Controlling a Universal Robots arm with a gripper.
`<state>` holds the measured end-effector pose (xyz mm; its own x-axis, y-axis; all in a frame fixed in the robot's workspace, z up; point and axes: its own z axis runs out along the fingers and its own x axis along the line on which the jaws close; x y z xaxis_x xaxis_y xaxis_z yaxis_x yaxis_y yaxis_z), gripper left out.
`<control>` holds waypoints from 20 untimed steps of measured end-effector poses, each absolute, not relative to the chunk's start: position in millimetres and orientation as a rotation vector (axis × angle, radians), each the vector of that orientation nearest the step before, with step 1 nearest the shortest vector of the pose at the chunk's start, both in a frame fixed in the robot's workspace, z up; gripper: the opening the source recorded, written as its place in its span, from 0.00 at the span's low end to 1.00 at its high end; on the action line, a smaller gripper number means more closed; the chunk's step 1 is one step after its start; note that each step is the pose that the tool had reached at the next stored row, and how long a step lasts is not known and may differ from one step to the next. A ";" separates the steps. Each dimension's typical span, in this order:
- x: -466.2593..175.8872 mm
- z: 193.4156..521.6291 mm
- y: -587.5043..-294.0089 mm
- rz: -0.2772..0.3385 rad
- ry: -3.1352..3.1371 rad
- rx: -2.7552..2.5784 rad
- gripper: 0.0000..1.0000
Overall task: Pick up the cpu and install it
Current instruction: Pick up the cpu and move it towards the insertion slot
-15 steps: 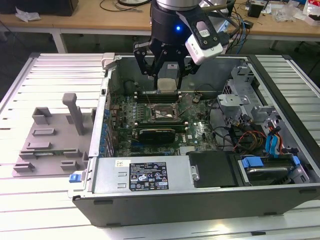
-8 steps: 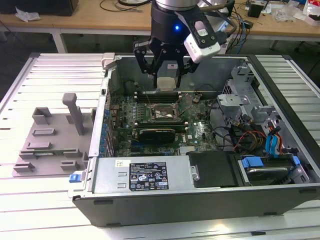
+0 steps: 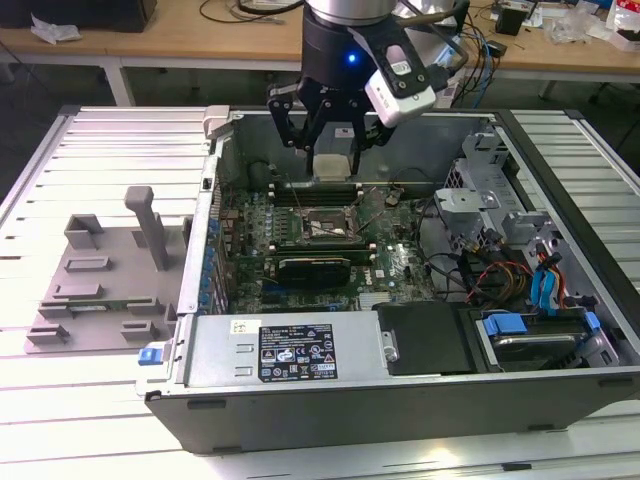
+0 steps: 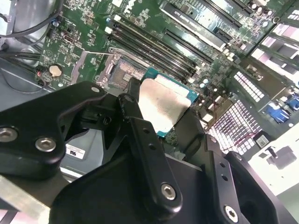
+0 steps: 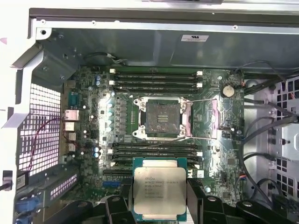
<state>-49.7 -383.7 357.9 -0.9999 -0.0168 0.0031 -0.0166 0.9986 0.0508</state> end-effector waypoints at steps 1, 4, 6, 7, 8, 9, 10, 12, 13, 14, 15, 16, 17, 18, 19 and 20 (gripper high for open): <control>-49.7 355.0 -382.3 -0.079 -3.136 0.026 0.55; -49.7 348.8 -375.9 -0.079 -3.135 0.026 0.55; -49.7 340.2 -372.4 -0.079 -3.134 0.026 0.55; -49.7 330.1 -363.6 -0.079 -3.133 0.026 0.55; -49.7 322.5 -359.6 -0.079 -3.133 0.026 0.55; -49.7 320.1 -355.6 -0.079 -3.133 0.026 0.55; -49.6 311.0 -346.2 -0.078 -3.133 0.026 0.55; -48.8 308.5 -343.6 -0.077 -3.133 0.026 0.55; -47.6 308.3 -342.7 -0.078 -3.133 0.026 0.55; -46.2 308.0 -341.7 -0.077 -3.133 0.026 0.55; -44.9 307.2 -341.1 -0.077 -3.133 0.026 0.55; -43.8 304.3 -340.0 -0.077 -3.133 0.026 0.55; -43.5 303.8 -338.5 -0.077 -3.133 0.026 0.55; -42.9 303.5 -336.9 -0.076 -3.133 0.026 0.55; -42.1 303.3 -336.5 -0.076 -3.133 0.026 0.55; -40.8 303.1 -336.1 -0.074 -3.133 0.026 0.55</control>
